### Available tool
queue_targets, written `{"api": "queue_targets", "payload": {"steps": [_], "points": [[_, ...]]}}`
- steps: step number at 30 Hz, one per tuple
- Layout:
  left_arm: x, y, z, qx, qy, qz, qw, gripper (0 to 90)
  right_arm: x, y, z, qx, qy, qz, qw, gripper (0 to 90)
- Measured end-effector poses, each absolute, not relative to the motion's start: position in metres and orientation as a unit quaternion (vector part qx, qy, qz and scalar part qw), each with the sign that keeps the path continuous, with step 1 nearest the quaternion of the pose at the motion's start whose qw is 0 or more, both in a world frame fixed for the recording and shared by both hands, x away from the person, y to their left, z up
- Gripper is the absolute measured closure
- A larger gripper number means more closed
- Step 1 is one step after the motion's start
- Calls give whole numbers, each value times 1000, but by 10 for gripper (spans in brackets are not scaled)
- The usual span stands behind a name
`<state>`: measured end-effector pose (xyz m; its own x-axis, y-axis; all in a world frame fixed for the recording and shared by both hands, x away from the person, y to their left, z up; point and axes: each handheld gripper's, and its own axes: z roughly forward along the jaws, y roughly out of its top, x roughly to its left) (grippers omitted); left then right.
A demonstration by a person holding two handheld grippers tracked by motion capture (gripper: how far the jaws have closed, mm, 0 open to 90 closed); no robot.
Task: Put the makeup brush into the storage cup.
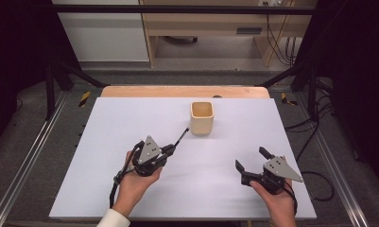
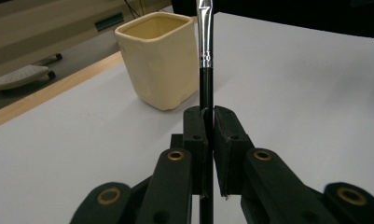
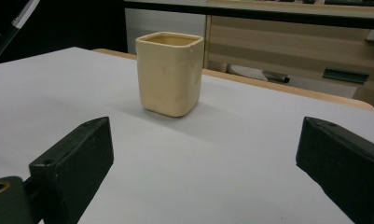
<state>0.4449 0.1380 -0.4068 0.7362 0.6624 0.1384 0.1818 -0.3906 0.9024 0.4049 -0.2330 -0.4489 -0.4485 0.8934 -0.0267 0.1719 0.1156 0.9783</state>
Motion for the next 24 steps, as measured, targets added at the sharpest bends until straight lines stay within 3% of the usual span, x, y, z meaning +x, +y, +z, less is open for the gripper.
{"api": "queue_targets", "payload": {"steps": [5,24], "points": [[444,137,-406,787,260,258,498,837,402,-227,-444,399,664,536,336,84],[445,122,-416,766,250,255,535,837,407,-207,-433,398,651,566,311,81]]}}
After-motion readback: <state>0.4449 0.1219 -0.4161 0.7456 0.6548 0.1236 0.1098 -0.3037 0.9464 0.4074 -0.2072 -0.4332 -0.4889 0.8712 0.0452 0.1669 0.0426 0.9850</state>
